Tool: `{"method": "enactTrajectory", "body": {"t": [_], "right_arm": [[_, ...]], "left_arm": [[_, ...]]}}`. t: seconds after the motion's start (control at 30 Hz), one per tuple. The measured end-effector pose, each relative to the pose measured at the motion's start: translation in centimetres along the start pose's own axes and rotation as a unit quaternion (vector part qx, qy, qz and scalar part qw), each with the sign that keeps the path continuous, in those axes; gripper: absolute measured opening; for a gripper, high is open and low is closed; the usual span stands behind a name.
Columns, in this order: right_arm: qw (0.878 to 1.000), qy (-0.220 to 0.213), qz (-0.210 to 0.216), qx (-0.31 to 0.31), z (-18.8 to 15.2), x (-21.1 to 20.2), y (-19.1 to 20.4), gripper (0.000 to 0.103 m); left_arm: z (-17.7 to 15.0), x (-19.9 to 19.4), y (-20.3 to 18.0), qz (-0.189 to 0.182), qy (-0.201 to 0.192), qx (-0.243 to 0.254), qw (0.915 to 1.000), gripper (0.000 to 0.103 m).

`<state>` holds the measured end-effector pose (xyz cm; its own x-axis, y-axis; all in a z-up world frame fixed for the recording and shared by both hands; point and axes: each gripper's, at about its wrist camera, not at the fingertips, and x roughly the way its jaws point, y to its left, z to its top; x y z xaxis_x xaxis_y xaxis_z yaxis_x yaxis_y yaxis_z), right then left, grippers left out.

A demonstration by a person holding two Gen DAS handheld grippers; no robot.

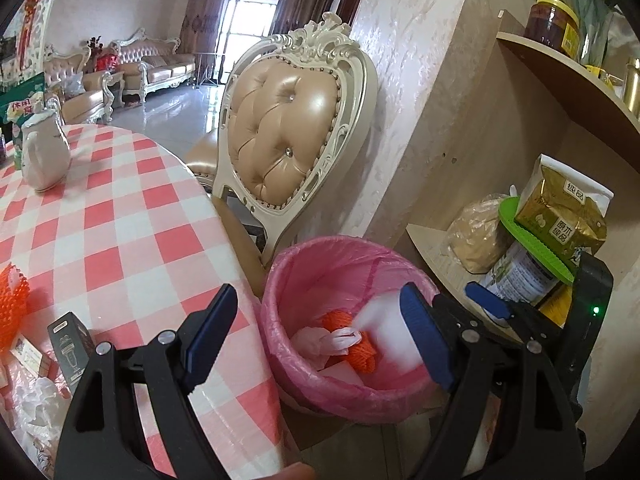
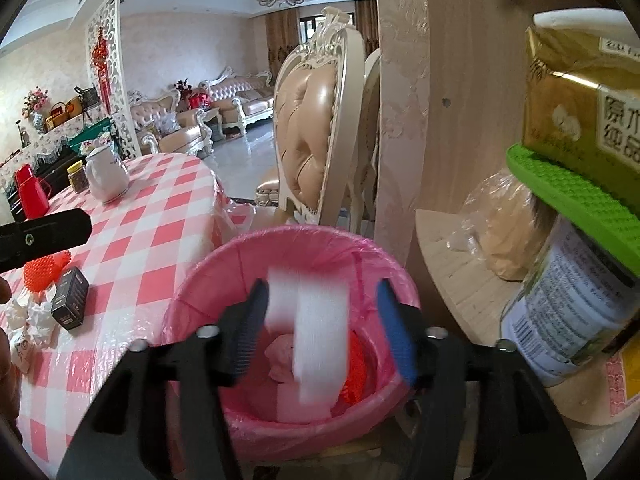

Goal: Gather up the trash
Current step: 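Open both tools to drop the foam blocks into the wastebasket, then move both tools back over the table toward the paper cups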

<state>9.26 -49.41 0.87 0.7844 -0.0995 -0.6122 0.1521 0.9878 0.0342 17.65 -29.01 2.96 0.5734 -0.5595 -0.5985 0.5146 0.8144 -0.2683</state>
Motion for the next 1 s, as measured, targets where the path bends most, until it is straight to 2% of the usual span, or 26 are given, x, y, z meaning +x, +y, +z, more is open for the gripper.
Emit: {"method": "enactTrajectory", "body": {"t": [0.17,0.43,0.8,1.0], "right_arm": [[1.000,-0.003,-0.006,0.005,0.1,-0.6,-0.2,0.061],[1.000,-0.011,0.002,-0.005,0.1,-1.7,1.0,0.072],[0.999,-0.006,0.036,-0.010,-0.4,-3.1,3.4,0.081],[0.998,-0.003,0.063,-0.016,-0.8,-3.8,5.4,0.084]], "left_arm": [[0.0,-0.9,0.2,0.003,-0.007,-0.002,1.0000,0.081],[-0.6,-3.2,1.0,0.017,-0.021,-0.010,0.9996,0.081],[-2.6,-7.4,3.1,0.047,-0.041,-0.032,0.9975,0.081],[-4.3,-10.5,5.2,0.075,-0.054,-0.051,0.9944,0.081]]}}
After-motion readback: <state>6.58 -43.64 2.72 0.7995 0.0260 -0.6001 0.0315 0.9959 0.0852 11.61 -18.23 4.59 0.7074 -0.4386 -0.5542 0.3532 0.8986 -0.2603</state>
